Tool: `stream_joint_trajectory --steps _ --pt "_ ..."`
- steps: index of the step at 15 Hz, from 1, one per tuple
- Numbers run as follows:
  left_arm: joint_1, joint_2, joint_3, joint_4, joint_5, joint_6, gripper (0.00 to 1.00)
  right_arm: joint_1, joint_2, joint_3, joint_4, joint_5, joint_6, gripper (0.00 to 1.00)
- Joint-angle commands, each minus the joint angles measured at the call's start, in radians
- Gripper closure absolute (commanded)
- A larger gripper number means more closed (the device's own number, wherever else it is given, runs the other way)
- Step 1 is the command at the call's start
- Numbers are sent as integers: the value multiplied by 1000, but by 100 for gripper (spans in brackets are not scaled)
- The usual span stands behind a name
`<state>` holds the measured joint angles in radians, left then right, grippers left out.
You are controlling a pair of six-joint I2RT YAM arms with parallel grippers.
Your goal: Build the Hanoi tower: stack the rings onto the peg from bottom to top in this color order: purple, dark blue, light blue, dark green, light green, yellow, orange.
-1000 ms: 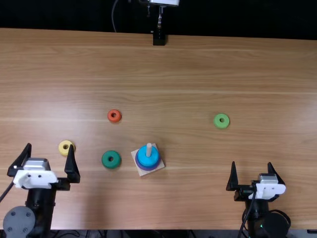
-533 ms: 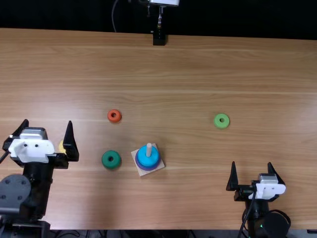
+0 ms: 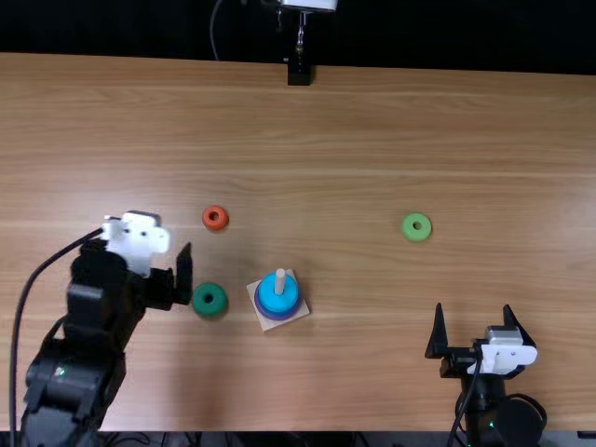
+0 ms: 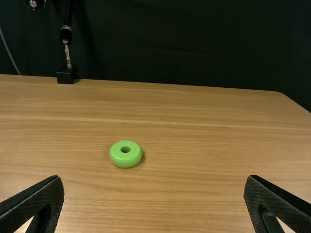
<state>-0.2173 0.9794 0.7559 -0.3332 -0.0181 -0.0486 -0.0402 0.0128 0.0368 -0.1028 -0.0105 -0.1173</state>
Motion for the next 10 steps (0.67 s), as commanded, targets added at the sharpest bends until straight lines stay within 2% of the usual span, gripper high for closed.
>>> stream_joint_trajectory --steps 1,2,4,8,10 --pt "-40 44 63 -4 11 14 0 -9 -13 -25 0 -2 -1 0" --pt "-51 67 68 -4 13 12 0 -9 -13 -25 0 -2 -1 0" --pt "-76 123 62 -35 0 3 0 -9 -13 -25 0 -2 -1 0" --pt "-174 257 59 -61 -4 1 0 -9 -13 -25 0 -2 -2 0" --pt "-175 275 57 -85 -4 -3 0 -9 -13 -25 0 -2 -1 0"
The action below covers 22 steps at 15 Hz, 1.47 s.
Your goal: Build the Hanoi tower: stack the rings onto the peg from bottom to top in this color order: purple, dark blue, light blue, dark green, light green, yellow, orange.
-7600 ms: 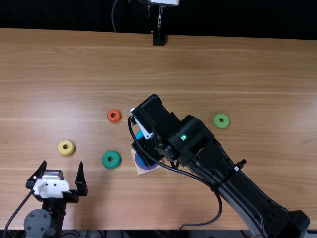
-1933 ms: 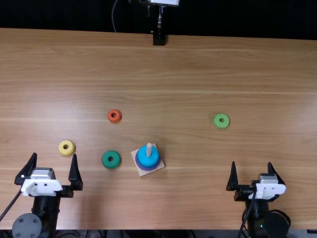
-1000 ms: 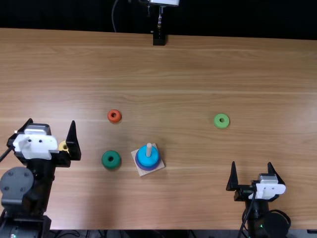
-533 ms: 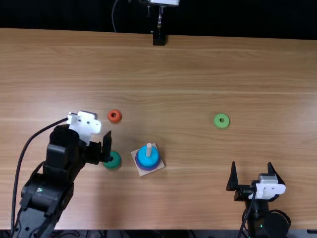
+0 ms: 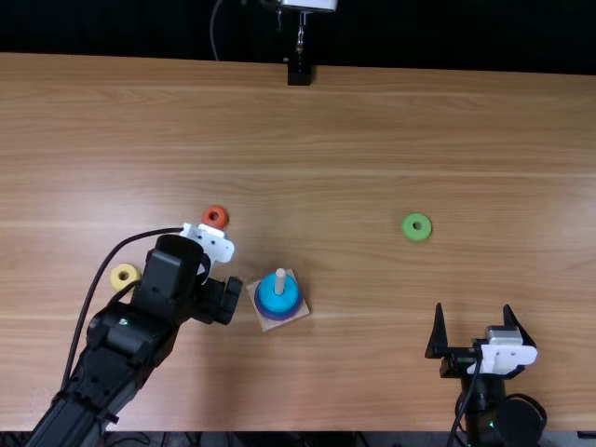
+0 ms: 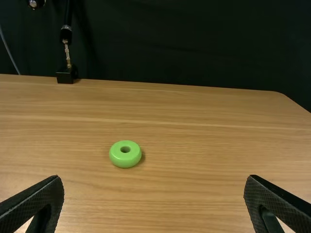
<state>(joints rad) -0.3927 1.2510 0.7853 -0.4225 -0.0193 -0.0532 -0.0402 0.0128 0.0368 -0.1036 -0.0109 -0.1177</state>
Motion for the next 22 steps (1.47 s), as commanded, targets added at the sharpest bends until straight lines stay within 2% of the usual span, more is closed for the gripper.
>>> stream_joint_trajectory --steps 1,3,4,11,22 --pt "3 33 28 -23 1 -17 0 -9 -13 -25 1 -2 0 0" --pt "9 99 29 -102 5 -76 0 -9 -13 -23 1 -2 0 0" --pt "9 111 31 -132 10 -85 0 -9 -13 -25 1 -2 0 0" --pt "8 232 42 -139 14 -81 0 -9 -13 -25 1 -2 0 0" --pt "6 307 75 -128 16 -77 0 -9 -13 -25 1 -2 0 0"
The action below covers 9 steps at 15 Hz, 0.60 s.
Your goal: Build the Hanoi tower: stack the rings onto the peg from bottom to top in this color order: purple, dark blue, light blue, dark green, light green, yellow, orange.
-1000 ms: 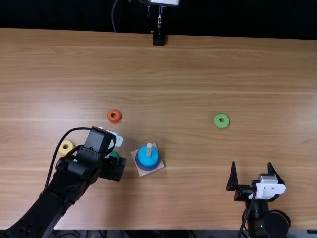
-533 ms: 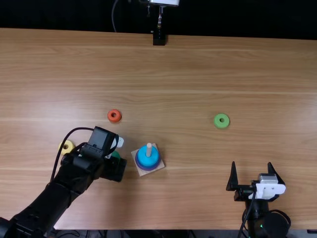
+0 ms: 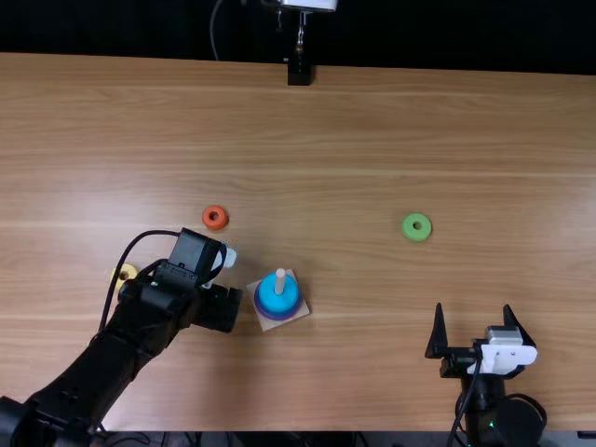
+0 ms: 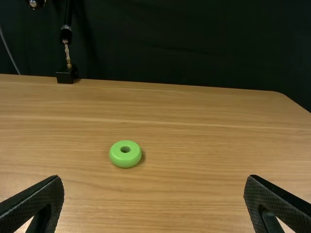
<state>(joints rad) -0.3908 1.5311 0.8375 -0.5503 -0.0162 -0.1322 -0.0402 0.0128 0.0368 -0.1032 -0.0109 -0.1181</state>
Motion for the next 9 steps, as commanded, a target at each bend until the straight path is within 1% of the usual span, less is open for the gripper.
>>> stream_joint_trajectory --steps 1,9 --pt "4 49 23 0 13 1 0 -10 -13 -25 1 -2 -2 0" --pt "4 61 45 0 13 3 0 -9 -13 -25 1 -2 0 0"
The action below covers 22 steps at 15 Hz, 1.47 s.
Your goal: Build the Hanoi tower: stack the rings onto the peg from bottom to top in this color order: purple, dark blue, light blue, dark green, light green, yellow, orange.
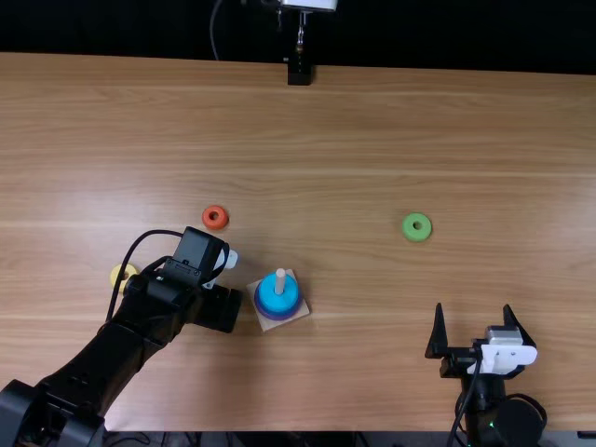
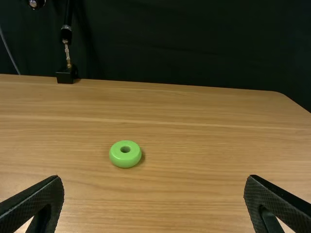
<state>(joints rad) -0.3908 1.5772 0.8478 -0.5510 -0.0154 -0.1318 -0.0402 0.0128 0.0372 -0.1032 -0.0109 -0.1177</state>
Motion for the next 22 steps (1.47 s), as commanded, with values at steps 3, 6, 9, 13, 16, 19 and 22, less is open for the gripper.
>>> stream_joint_trajectory --steps 3,6,9,13,16,19,22 --pt "6 23 34 1 12 3 0 -9 -13 -25 1 -2 -2 0" --pt "6 23 34 2 12 3 0 -9 -13 -25 1 -2 0 0" --pt "7 24 33 54 12 3 0 -9 -13 -23 1 -2 0 0" --pt "7 24 33 67 47 1 0 -10 -13 -25 1 -2 0 0" --pt "13 24 30 61 61 -1 0 -9 -13 -25 1 -2 0 0" --pt "27 24 23 56 61 -1 0 -9 -13 -25 1 -2 0 0" --pt "27 24 20 60 60 3 0 -10 -13 -25 1 -2 0 0"
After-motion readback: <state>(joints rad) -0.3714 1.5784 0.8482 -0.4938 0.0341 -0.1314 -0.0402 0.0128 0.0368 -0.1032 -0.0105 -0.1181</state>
